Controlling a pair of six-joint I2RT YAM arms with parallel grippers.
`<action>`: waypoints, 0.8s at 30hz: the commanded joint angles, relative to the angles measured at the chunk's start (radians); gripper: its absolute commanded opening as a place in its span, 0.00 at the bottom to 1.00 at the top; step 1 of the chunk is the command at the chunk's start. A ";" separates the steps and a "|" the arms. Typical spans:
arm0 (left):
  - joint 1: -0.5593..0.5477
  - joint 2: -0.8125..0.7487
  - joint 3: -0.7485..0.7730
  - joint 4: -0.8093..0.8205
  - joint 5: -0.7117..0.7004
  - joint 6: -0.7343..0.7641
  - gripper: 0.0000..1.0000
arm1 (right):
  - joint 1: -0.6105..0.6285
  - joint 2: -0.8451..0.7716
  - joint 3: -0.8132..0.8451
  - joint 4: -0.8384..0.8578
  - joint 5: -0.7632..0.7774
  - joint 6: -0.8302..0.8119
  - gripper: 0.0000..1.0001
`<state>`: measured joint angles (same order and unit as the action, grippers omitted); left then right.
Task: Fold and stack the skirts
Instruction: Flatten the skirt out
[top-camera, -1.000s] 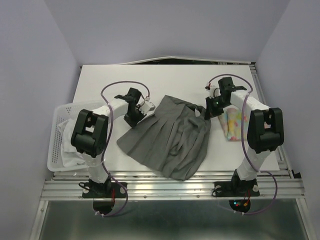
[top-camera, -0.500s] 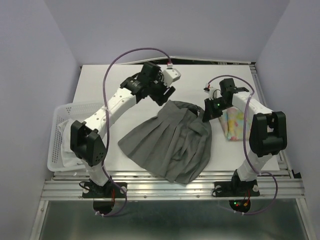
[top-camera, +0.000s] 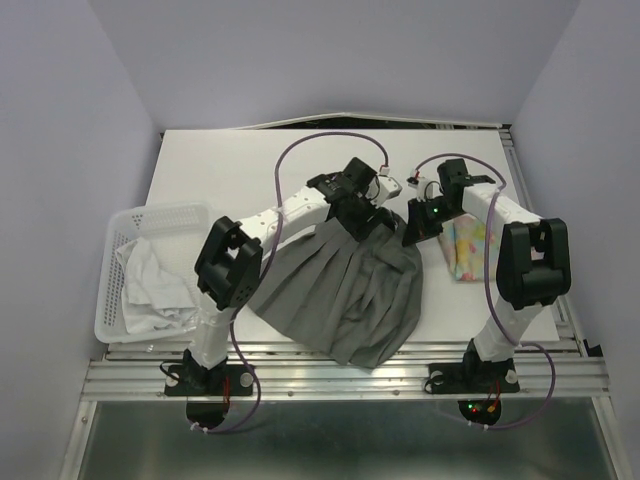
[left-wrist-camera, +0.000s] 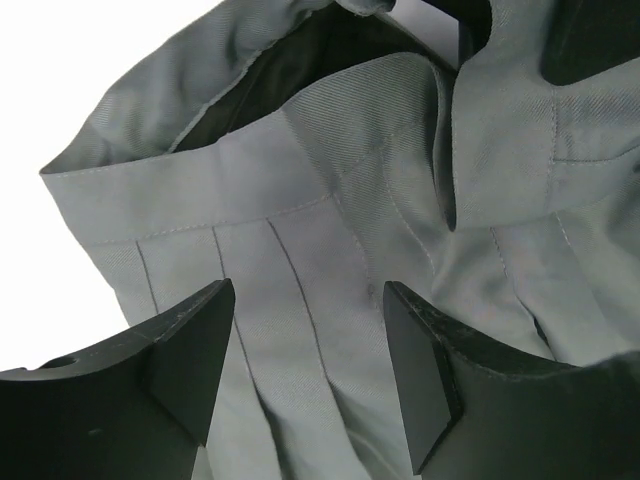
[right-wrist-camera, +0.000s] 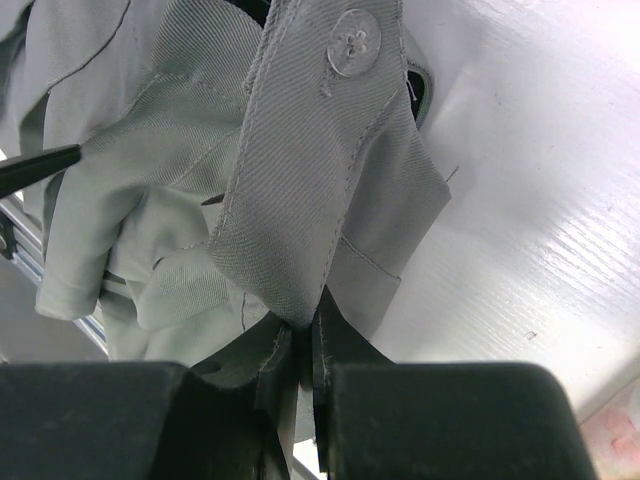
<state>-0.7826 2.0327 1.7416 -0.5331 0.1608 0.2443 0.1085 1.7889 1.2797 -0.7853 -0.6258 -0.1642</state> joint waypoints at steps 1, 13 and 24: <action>-0.021 0.004 0.056 0.038 -0.047 -0.031 0.73 | -0.003 0.010 0.023 0.003 -0.026 0.012 0.11; -0.023 0.129 0.151 0.085 -0.046 -0.074 0.66 | -0.012 0.017 0.021 0.003 -0.041 0.023 0.11; 0.005 0.060 0.200 0.038 -0.050 -0.045 0.00 | -0.023 0.017 0.006 0.004 -0.032 0.026 0.07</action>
<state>-0.7940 2.2368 1.9171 -0.4870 0.1059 0.1795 0.1001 1.8061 1.2797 -0.7849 -0.6472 -0.1390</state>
